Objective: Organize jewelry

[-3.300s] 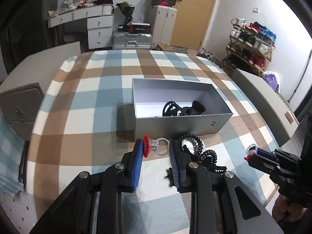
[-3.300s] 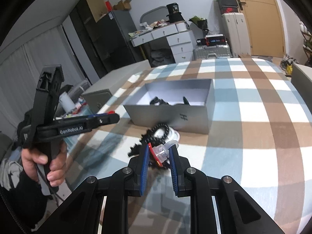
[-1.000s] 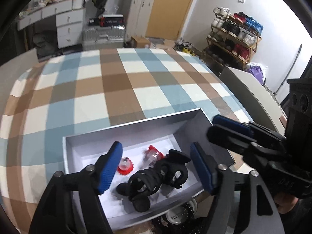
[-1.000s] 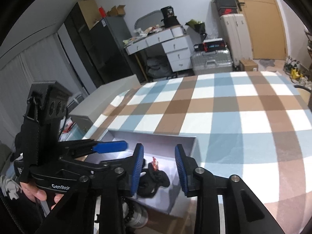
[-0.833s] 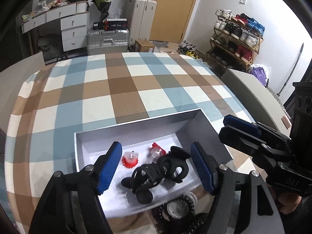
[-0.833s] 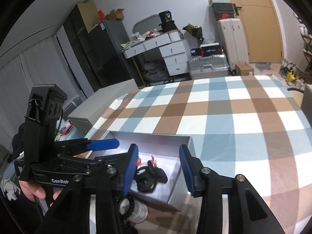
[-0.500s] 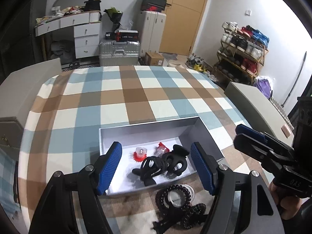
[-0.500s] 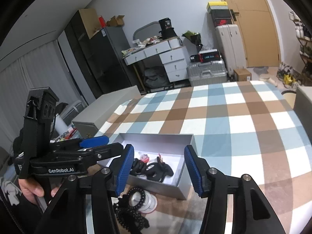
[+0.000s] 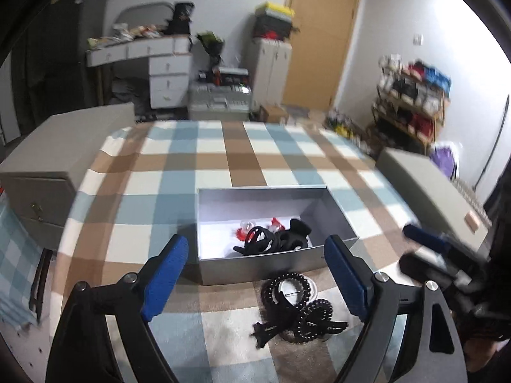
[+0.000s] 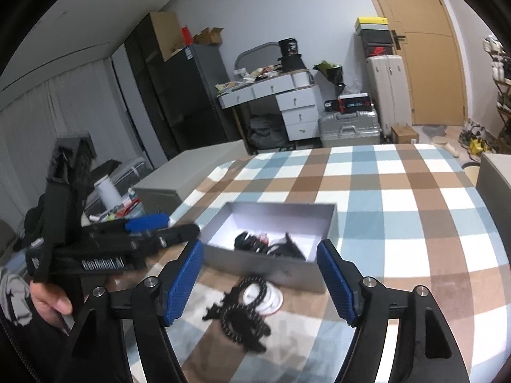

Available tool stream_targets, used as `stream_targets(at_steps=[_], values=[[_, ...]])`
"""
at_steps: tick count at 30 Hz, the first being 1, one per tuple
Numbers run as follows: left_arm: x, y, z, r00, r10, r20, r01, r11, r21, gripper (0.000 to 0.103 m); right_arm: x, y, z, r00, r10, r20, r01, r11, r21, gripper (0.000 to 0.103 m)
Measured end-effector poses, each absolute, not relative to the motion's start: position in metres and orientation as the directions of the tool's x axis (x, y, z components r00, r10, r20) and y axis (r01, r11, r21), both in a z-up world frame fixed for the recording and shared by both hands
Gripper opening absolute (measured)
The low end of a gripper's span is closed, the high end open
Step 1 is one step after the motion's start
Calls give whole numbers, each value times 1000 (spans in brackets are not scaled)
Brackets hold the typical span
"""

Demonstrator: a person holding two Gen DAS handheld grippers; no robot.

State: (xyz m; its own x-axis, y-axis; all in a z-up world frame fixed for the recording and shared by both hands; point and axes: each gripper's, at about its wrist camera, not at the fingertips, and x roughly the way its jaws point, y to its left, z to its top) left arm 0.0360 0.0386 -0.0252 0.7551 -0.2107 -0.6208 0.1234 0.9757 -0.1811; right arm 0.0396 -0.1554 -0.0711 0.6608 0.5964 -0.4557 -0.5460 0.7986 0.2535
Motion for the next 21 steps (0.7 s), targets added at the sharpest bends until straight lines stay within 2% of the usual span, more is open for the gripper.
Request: stream_targets(at_steps=[2,4,11,19,21], values=[[27,40,-25,771,-195,-607,110,979,-174,95,33,-154,-79,652,585,-483,-546,804,236,74],[20,41,-28,782,-172,-600,95,983,-158,100,29,-152,-87,639,580,-505,-549,804,229,74],[4,50,-51,764,-127,-633,50,989,-138,100,15,-142,-121,568,605,-558,-580,775,251,74],[-16,76,-73,745,-109,-659,-49,975,-216,100,17,-131,-140,533,582,-614,-590,776,222,73],[-15,79,-77,727,-106,-678,-57,975,-214,100,21,-129,-144,526,575,-626,-587,779,222,68]])
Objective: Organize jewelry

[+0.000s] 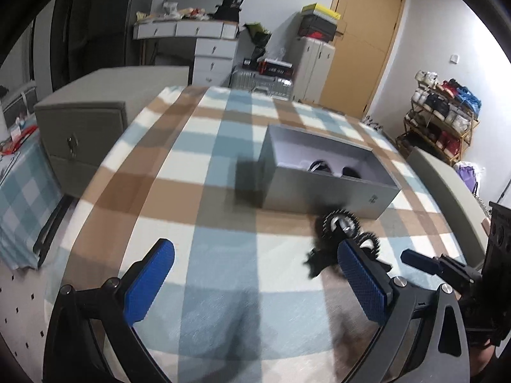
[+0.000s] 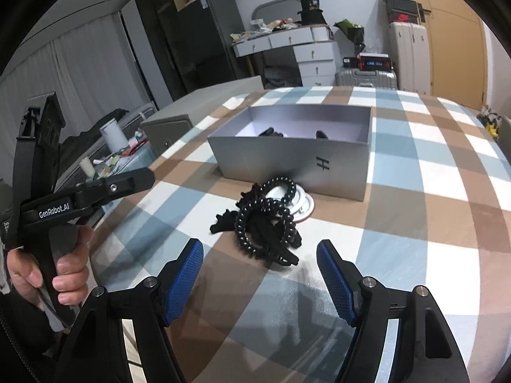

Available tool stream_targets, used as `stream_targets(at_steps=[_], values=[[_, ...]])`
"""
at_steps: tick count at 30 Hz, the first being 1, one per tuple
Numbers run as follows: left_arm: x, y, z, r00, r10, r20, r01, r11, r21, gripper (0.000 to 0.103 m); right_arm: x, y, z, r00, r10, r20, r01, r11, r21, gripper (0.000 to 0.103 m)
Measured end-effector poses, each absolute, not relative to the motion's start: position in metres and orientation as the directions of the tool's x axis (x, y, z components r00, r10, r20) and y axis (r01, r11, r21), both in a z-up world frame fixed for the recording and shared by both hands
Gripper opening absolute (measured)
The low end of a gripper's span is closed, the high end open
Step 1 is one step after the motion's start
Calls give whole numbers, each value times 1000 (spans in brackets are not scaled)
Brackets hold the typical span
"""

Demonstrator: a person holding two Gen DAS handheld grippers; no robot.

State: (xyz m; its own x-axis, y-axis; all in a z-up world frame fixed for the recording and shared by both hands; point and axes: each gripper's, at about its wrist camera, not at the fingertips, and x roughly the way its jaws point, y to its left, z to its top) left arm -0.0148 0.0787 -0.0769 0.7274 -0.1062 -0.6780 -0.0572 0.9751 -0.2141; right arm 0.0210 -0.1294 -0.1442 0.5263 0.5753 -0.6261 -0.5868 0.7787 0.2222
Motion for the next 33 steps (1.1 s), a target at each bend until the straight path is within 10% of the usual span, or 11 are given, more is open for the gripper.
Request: stream_targets(at_steps=[12,33], values=[[-23,83,-83,715,-105,-691,-67,974,-218,100,33,-120,-159,481,535,-694,-566,794,220,20],[-3,49,-93,599,-247,-762,91,966,-242,100,14,-132,-158,478,542,-691,-571,790,225,28]])
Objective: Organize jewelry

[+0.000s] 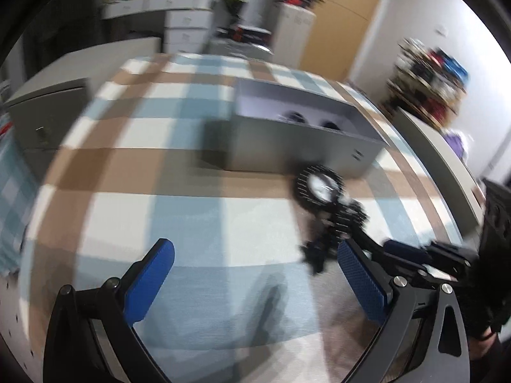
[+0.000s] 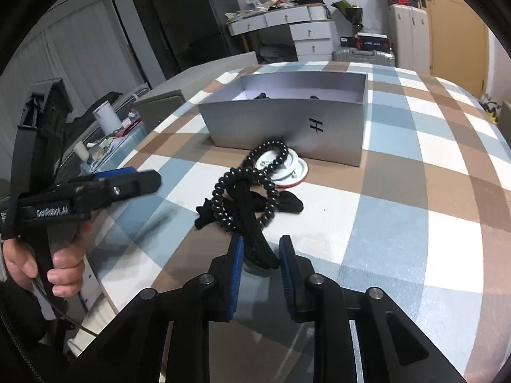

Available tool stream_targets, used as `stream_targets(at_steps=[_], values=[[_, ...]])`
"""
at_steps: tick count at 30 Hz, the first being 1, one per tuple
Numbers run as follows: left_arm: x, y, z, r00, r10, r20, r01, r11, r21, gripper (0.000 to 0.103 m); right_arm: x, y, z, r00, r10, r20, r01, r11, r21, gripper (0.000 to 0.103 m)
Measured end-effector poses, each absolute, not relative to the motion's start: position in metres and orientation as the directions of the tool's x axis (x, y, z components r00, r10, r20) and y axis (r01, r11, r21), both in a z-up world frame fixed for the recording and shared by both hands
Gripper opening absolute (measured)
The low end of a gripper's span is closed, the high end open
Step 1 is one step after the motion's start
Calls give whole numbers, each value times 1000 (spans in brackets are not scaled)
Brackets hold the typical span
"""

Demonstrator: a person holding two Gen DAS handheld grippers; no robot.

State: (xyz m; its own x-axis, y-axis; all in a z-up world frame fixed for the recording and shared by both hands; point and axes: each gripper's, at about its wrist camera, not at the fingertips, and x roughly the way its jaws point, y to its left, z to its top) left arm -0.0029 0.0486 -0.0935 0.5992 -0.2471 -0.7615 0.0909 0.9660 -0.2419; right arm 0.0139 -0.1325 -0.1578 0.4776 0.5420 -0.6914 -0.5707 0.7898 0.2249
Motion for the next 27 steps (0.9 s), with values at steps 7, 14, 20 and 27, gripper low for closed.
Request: stream_targets(at_steps=[7,14,20,27], values=[[17,15,-89,569,-283,-772,229,956,-182,100,8,-158,-148,539,573,-617,-538,798,272,55],[18,-8,-86,570,-260,-780,355,933,-51,100,7,-188,-143,614,527,-587,-465,843,271,56],[41,13,-80,567,-309,-763,325,936,-137,100,9,-196,-135,630,540,-558,-458,839,296,57],[78,6,-93,453,-399,-798,301,910,-284,100,18,-195,-134,624,555,-550,-453,830,325,59]])
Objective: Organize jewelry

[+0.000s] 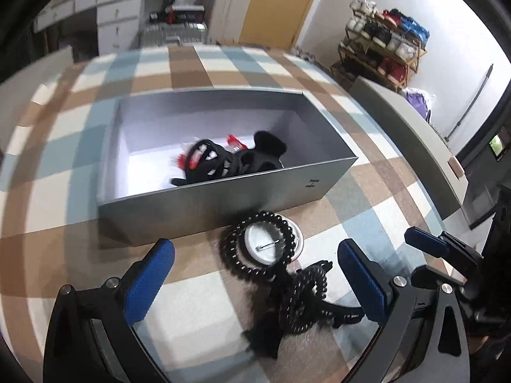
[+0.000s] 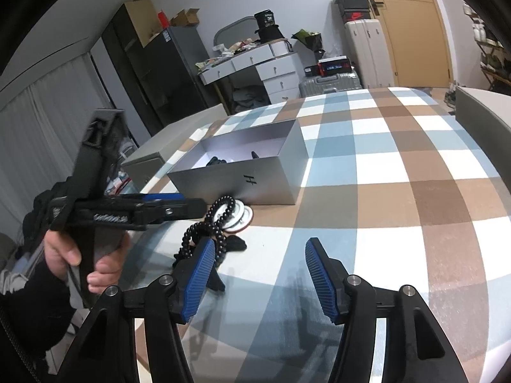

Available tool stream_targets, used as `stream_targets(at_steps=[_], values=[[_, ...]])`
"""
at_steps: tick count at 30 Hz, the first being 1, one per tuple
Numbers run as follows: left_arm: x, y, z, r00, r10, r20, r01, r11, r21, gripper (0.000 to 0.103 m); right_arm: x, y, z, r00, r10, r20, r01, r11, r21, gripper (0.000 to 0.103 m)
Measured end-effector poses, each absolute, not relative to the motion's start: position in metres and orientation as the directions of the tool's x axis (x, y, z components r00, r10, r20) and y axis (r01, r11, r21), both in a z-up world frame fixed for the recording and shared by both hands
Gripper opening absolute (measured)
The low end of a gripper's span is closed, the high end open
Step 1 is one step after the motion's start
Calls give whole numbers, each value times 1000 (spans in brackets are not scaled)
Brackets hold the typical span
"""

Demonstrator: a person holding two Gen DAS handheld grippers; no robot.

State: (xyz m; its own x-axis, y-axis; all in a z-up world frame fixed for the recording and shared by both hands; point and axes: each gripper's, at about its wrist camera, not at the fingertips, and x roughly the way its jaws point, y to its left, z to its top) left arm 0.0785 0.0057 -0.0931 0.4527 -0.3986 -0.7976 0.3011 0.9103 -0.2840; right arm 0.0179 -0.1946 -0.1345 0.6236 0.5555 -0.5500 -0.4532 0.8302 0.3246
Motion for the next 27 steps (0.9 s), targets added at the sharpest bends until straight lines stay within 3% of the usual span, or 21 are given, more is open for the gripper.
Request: stream_targets(at_steps=[6,9,12,14,27], values=[[85,-11,-99,433,-316,-844,305,932,-193,98,23,-196,-140,611,555,-564,-441,831,339,59],[86,-11,-104,403,-282,-871,297,940,-167,72,26,-197,-141,606,559,-566,-434,829,354,59],[84,-8,-104,398,-283,-873,297,940,-169,64,30,-196,-143,599,562,-571,-431,826,362,59],[82,-9,-103,389,-296,-872,310,934,-179,51,32,-193,-143,591,565,-575,-433,824,365,59],[71,-3,-90,409,-299,-862,318,932,-172,40,37,-184,-135,592,572,-567,-447,819,360,59]])
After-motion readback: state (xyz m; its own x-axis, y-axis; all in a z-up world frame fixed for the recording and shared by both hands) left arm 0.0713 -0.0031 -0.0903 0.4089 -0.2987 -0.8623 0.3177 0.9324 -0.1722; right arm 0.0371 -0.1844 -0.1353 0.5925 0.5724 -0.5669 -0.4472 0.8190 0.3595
